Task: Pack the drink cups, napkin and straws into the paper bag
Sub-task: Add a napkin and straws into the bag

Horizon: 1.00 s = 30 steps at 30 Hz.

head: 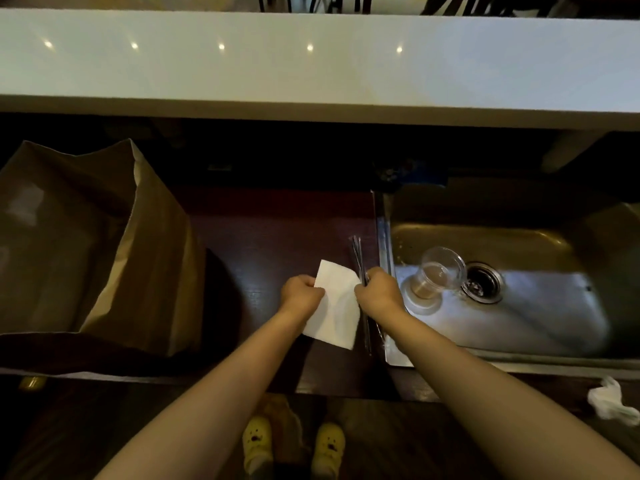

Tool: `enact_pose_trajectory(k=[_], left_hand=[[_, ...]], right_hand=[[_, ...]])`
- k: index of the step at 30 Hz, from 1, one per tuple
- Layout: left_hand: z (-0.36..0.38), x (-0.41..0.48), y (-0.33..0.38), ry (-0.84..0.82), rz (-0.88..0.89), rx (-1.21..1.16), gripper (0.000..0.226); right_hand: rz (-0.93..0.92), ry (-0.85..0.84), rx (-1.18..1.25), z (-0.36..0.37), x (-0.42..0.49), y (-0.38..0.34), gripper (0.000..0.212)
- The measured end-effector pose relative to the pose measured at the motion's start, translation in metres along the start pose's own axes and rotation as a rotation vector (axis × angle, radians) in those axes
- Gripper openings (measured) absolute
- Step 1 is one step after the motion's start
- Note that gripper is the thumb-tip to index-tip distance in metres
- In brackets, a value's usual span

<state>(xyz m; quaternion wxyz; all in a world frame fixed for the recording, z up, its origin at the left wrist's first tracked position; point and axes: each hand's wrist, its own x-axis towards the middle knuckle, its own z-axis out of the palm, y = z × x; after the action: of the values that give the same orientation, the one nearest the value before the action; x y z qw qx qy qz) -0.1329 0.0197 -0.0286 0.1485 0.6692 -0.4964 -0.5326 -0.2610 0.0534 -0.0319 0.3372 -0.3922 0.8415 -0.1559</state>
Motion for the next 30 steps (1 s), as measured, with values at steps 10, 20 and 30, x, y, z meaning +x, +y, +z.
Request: enact_pose_trajectory(k=[10,20,30], left_hand=[[-0.043,-0.012,0.029,0.117,0.348,-0.123,0.049],[-0.122,-0.095,0.118,0.130,0.617,-0.282,0.034],[-0.236,-0.147,0.139,0.441,0.691,-0.202,0.031]], right_hand=[[-0.181,-0.077,0.584,-0.033,-0.002,-0.029,0.015],[-0.614,-0.137,0.516,-0.115,-0.049,-0.137,0.030],[-0.853,-0.301,0.521,-0.140,-0.104,-0.259,0.012]])
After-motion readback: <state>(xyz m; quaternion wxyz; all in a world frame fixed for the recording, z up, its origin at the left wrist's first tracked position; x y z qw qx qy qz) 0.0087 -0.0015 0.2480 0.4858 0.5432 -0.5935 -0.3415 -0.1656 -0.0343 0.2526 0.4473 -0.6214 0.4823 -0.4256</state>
